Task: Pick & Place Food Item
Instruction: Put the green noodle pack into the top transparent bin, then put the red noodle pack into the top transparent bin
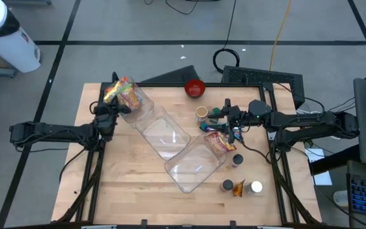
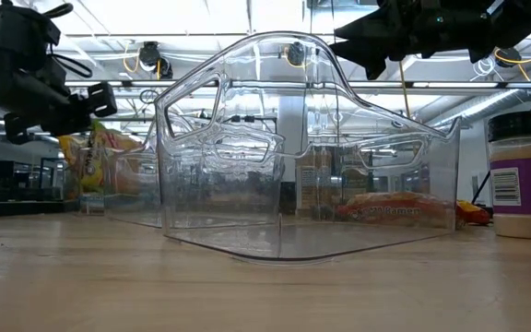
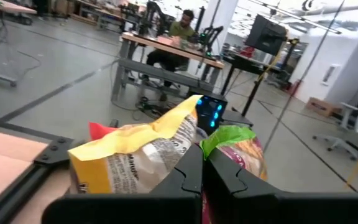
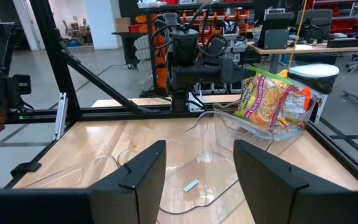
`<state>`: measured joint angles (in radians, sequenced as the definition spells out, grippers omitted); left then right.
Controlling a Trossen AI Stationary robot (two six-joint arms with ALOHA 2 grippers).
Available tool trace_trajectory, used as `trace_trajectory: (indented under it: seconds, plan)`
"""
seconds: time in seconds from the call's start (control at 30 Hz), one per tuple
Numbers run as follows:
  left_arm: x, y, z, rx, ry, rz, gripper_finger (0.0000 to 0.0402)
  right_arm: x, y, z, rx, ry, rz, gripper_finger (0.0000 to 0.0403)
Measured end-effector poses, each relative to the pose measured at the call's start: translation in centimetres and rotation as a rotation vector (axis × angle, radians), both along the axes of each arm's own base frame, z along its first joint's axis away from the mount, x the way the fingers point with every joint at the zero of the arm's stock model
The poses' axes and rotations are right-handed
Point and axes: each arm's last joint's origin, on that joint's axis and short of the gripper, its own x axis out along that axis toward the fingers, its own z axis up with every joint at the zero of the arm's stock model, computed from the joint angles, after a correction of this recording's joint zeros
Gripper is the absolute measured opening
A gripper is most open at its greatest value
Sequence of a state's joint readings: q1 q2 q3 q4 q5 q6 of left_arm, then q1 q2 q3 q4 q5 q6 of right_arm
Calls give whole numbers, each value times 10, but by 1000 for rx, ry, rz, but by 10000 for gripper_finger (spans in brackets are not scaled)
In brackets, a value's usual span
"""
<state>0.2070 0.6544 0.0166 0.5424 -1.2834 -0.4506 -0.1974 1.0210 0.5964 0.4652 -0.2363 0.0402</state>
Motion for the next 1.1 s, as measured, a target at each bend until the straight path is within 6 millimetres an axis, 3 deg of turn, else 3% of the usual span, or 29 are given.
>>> trace_trajectory:
  seconds: [0.3,0.6,0.77,1.1]
  plan:
    - [-2,0,0,5,7,68,29,0,0,0,0,0,0,176]
    - [0,0,1,7,13,20,141,0,0,0,0,0,0,176]
    - [0,0,12,43,-11,12,192,0,0,0,1,0,0,177]
    - [7,-3,37,202,-85,-337,218,0,0,0,2,5,1,182]
